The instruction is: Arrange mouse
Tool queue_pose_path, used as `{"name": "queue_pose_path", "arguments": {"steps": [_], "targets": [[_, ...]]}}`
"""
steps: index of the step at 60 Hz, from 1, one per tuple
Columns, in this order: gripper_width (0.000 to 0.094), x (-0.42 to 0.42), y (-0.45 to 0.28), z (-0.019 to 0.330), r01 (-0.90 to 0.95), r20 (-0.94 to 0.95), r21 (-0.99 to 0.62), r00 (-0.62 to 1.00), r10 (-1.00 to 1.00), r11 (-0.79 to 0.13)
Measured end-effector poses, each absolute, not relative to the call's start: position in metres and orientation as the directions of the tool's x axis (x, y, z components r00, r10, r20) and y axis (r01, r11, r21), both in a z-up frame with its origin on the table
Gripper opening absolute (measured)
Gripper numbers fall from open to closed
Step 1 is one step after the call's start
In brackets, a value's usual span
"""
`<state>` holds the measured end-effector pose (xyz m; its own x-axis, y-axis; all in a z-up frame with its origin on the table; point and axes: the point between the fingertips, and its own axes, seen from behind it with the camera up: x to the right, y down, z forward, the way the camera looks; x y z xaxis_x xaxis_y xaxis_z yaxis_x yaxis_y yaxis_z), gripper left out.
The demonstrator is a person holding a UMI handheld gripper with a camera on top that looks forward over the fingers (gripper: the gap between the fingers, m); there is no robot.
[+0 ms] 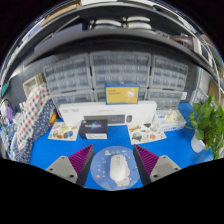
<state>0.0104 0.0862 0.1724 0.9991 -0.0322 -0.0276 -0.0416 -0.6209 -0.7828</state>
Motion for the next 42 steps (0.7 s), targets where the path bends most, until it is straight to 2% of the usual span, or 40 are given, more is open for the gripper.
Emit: {"name": "queue_pose_path", "arguments": {"steps": [7,21,42], "targets": [[0.0796,0.000,0.063,0.212,-0.039,-0.033,-0.805,0.999,-0.022,-0.591],[0.0807,-0.008,0.027,0.248,0.009,0.008,-0.837,1.000,0.003,-0.547],[0.0805,-0.012,0.001,0.253,-0.010,-0.019,-0.839,1.000,0.010,-0.544]]}}
